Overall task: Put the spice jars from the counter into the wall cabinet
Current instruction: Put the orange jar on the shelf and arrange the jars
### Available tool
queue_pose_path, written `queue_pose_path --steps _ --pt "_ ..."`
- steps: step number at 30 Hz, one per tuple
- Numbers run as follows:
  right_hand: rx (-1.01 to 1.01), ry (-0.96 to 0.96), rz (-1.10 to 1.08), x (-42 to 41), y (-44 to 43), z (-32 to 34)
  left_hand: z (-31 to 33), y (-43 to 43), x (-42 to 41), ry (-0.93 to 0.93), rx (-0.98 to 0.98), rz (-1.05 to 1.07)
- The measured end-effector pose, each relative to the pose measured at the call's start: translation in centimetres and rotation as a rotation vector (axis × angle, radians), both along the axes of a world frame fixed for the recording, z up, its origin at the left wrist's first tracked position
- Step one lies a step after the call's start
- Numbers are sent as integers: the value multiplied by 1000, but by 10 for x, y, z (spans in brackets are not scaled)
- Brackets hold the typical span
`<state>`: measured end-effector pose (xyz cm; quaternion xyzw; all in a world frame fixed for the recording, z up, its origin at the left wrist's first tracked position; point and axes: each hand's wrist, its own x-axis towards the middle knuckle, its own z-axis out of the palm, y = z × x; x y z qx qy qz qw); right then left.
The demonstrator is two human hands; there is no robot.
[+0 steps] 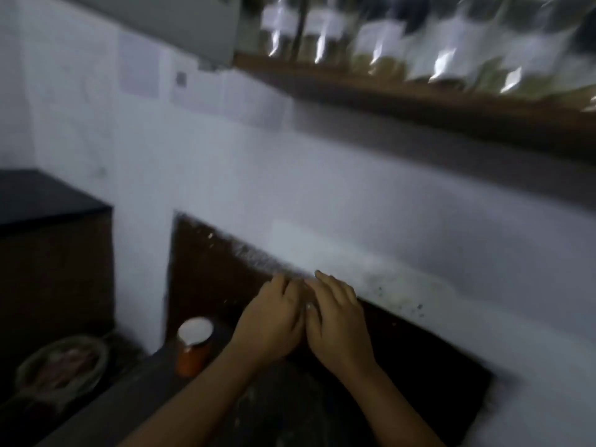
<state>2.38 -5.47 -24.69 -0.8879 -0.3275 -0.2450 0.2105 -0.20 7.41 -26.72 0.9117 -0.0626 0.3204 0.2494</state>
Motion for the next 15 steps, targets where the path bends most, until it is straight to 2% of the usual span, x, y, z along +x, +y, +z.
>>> queue_pose_path --steps 8,15 --pt "-213 296 62 7 117 -115 -115 115 -24 308 -36 151" --pt "-286 490 29 32 179 -185 -178 175 -17 510 -116 234"
